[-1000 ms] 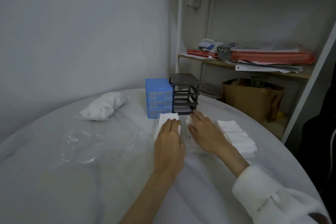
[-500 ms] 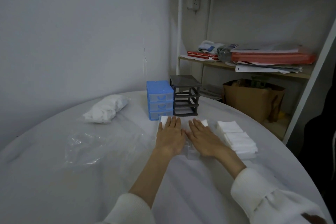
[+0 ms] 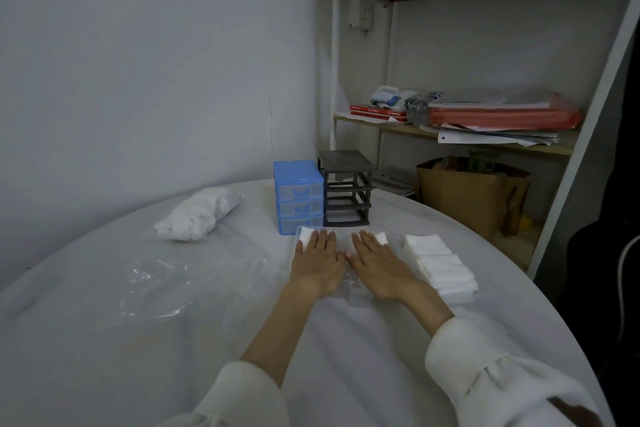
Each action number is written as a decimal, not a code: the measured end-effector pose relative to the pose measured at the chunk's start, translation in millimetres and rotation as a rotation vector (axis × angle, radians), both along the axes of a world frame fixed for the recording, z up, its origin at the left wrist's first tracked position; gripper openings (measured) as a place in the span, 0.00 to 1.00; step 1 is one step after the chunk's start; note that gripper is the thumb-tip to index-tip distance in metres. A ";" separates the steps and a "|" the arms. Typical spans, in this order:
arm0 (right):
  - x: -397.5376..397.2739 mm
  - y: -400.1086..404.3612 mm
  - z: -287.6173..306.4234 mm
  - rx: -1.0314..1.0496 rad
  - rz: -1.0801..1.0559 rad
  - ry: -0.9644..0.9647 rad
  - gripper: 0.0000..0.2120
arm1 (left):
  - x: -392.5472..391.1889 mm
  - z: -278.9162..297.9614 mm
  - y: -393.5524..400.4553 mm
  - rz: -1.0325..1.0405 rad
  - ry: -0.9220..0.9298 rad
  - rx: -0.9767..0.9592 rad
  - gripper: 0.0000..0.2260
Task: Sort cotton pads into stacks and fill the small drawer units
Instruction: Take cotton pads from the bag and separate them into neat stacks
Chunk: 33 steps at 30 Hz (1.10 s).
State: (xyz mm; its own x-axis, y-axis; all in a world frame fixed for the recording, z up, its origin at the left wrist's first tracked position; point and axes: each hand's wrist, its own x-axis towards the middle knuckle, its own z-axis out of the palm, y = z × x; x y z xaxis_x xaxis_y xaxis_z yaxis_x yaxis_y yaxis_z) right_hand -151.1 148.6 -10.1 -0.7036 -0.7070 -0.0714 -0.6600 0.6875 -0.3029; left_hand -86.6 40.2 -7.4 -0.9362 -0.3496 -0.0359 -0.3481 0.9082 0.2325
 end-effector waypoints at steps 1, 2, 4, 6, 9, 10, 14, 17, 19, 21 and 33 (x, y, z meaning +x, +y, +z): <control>0.8 1.0 2.1 -0.024 0.000 -0.002 0.27 | 0.7 1.9 0.6 -0.002 0.011 -0.001 0.23; 2.1 2.1 4.5 -0.053 0.000 -0.002 0.27 | 1.8 4.5 1.2 -0.004 0.028 0.003 0.23; 3.3 4.5 11.0 -0.120 0.003 0.013 0.27 | 2.5 12.5 2.9 -0.012 0.090 0.010 0.23; 2.1 7.6 18.7 -0.164 0.001 0.058 0.27 | 0.3 21.6 3.5 -0.021 0.163 0.008 0.23; -1.1 13.7 23.5 -0.158 -0.026 0.090 0.26 | -2.2 26.7 1.8 0.010 0.186 -0.035 0.23; -0.6 15.1 22.0 -0.136 -0.026 0.077 0.26 | -1.5 24.4 1.0 0.023 0.160 -0.054 0.23; 6.8 14.1 7.2 -0.042 -0.014 0.075 0.26 | 6.7 8.2 1.2 0.026 0.033 -0.045 0.24; 10.3 9.2 4.1 -0.081 -0.026 0.050 0.26 | 11.1 4.9 -0.5 0.026 0.036 -0.017 0.24; 13.9 4.1 3.5 -0.080 -0.022 0.051 0.26 | 16.1 4.1 -2.1 0.035 0.036 -0.038 0.24; 17.5 -1.0 1.6 -0.082 -0.018 0.056 0.26 | 20.4 2.4 -4.5 0.044 0.044 -0.059 0.24; 40.7 -41.8 4.6 -0.103 0.055 0.072 0.26 | 44.1 5.0 -39.8 0.094 0.001 -0.170 0.23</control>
State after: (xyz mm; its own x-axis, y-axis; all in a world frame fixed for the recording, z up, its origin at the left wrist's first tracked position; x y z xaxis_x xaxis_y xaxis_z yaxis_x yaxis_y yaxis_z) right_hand -110.4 106.8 -5.5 -0.6644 -0.7454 0.0532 -0.7183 0.6174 -0.3208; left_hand -42.5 0.3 -2.4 -0.8990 -0.4369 0.0324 -0.4334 0.8977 0.0786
